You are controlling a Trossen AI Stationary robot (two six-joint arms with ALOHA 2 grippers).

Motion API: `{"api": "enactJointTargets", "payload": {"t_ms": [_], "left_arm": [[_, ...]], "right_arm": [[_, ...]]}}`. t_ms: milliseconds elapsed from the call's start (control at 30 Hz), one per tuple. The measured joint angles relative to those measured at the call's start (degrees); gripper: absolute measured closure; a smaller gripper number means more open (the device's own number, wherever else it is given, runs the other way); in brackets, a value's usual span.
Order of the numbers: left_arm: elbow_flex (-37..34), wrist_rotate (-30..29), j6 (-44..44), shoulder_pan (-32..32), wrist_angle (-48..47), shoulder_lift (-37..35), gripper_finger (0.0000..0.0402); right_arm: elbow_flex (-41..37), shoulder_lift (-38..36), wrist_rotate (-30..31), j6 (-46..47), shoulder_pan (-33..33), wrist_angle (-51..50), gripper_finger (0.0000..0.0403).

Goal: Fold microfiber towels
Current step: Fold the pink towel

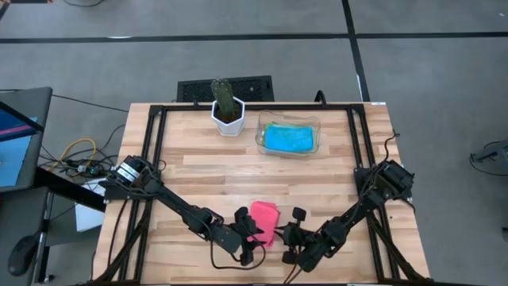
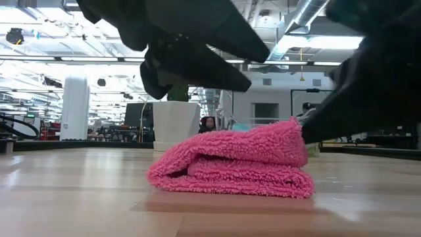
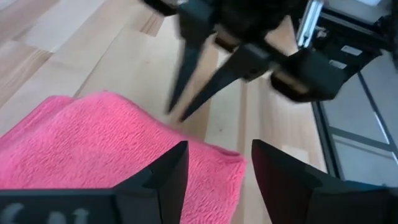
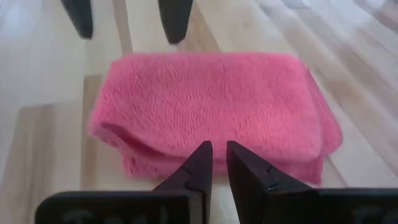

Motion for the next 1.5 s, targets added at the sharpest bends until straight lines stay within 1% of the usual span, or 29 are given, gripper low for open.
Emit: {"api": "enactJointTargets", "payload": {"t_ms": [67, 167, 233, 267, 333, 467, 533, 667, 733, 833, 900, 967, 1033, 1100, 1200, 1300, 1400, 1500], "left_arm": [[0.0, -0.07, -0.48, 0.02, -1.27, -0.03, 0.0232], [-0.02, -1.8, -0.85, 0.02, -3.62, -0.04, 0.0238], [-0.02, -3.28, -0.64, 0.02, -4.22, -0.04, 0.0246], [-0.09, -3.8, -0.03, 0.02, -4.11, -0.04, 0.0251], [-0.69, -5.05, 0.33, 0.02, -3.67, -0.09, 0.0262], [-2.85, -7.12, -0.04, 0.02, -3.44, -0.09, 0.029], [-4.59, -7.63, -1.33, 0.04, -2.44, -0.09, 0.0304], [-8.24, -8.49, -3.2, 0.07, 1.12, -0.09, 0.0328], [-9.86, -8.76, -3.25, 0.07, 2.67, -0.09, 0.0337], [-10.54, -8.39, -3.21, 0.07, 2.61, -0.07, 0.0348], [-10.51, -7.09, -2.57, 0.01, 2.9, -0.96, 0.0354], [-10.45, -6.53, -1.52, -0.35, 4.55, -2.29, 0.0361], [-10.43, -8.21, 0.29, -1.0, 5.92, -3.69, 0.0368], [-10.4, -10.23, 2.84, -1.71, 8.45, -4.23, 0.0374], [-10.39, -10.08, 5.87, -2.33, 11.24, -4.18, 0.0382], [-10.38, -8.96, 5.68, -2.36, 11.17, -3.79, 0.0389], [-10.41, -8.79, 5.66, -2.29, 11.89, -2.88, 0.0395], [-10.41, -7.97, 5.93, -1.98, 12.2, -2.61, 0.0398]], "right_arm": [[0.01, 0.01, 1.24, 1.13, 1.5, -1.13, 0.0331], [-0.01, 0.02, 5.94, 1.42, 3.02, -1.97, 0.0331], [-0.01, 0.02, 10.12, 0.01, 2.73, 1.03, 0.0331], [-0.01, 0.02, 11.13, -1.38, 2.47, 3.68, 0.0331], [0.0, 0.4, 10.22, -5.5, 1.78, 10.89, 0.0331], [0.03, 5.64, 3.4, -16.79, 1.5, 30.02, 0.0331], [0.08, 9.1, 0.92, -17.72, 1.04, 35.28, 0.0333], [-0.05, 14.27, -2.49, -11.35, -0.08, 36.96, 0.0341], [-0.03, 14.22, -2.73, -9.75, -0.12, 37.34, 0.0345], [-0.83, 12.08, -2.99, -10.91, -0.32, 36.38, 0.0352], [-1.22, 9.41, -1.01, -13.85, 0.11, 36.37, 0.0358], [-1.21, 6.53, 3.36, -19.06, 0.83, 36.37, 0.0366], [-1.19, 4.09, 8.33, -24.78, 1.06, 34.57, 0.0375], [-1.19, 2.67, 10.99, -27.09, 0.35, 29.51, 0.0385], [-2.35, 2.66, 11.03, -23.48, -2.49, 23.55, 0.0392], [-6.69, 3.06, 8.61, -18.16, -5.11, 23.44, 0.0386], [-13.21, 3.1, 6.93, -11.31, -7.69, 26.55, 0.0374], [-19.05, 3.12, 7.24, -8.28, -9.33, 33.56, 0.0373]]}}
